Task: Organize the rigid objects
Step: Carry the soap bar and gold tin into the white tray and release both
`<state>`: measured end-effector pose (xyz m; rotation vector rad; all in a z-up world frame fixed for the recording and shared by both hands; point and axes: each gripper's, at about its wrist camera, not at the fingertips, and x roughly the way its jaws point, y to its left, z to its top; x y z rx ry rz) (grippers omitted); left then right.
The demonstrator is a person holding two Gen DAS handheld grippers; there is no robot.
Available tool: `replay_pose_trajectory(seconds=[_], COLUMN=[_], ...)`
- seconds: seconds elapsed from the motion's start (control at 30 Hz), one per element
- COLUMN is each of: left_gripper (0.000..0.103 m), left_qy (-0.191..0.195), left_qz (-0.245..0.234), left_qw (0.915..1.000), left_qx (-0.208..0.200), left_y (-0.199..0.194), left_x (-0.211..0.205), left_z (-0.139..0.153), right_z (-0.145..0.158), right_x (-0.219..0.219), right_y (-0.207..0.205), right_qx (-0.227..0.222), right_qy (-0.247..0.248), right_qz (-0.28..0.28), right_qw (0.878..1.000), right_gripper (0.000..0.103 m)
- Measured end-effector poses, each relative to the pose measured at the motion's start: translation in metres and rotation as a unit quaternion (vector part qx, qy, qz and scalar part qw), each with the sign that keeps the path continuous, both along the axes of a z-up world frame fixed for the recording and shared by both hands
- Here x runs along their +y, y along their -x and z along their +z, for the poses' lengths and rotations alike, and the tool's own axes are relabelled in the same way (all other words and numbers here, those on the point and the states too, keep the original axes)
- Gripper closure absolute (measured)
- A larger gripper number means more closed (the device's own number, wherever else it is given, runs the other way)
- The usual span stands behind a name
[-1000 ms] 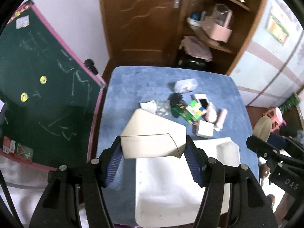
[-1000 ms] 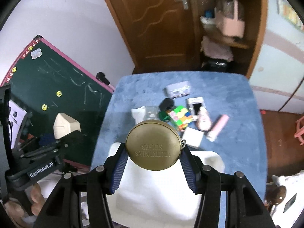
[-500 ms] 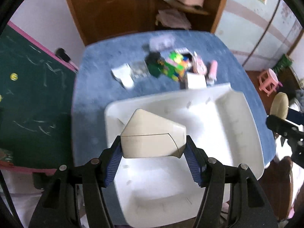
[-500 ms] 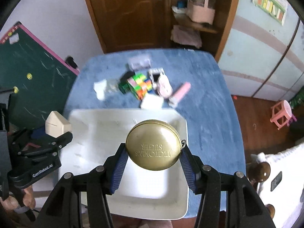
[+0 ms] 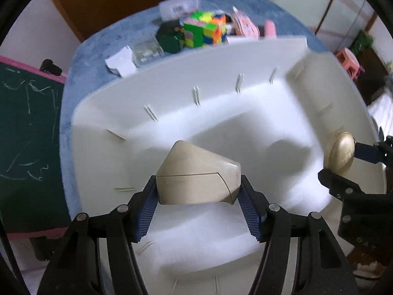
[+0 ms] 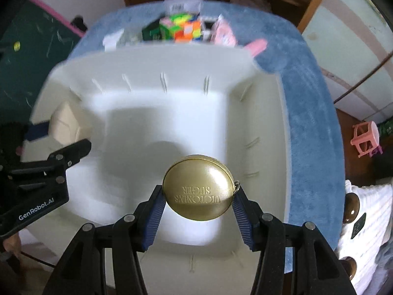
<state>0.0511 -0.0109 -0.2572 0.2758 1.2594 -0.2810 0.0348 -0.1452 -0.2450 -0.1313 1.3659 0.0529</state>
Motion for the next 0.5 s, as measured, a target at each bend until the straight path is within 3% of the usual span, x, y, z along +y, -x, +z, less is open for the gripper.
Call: replay_pose_trajectory(seconds=[0.2,0.33,0.4,0.43,0.5], left_gripper=[0.036,0.036,0.03,0.021,0.019], left_qy=[-0.025,-0.017,-0.002,0.0,0.006], left_qz=[-0.007,0.0,0.006,0.011,0.013], left_qw=[0.9996,0.9993,0.9992,0.9993,0.9994], left_qx=[0.014,0.032,0.039,0.037,0.031], left_y=[0.001,-0.001,-0.004,-0.004,-0.004], left_x=[-0.002,0.002,0.006,0.008,0.01], left_z=[-0.021,-0.025,-0.023,-0.02,-0.014], right_z=[-0.033,-0.042,-0.04,-0.039,-0.032], right_x=[0.007,0.01,0.012,0.014,0.019], right_y=[0.0,0.0,0.002,0.002,0.005], right_qx=[0.038,0.061,0.064,0.061,0.05], right_qy=[0.023,0.027,0.022,0.023,0.034], right_qz=[0.015,0.017,0.025,0.029,0.04], right_qw=[0.999,0.998,0.997,0.997,0.997], right_gripper=[0.047,0.042,0.037,0.035,0.032])
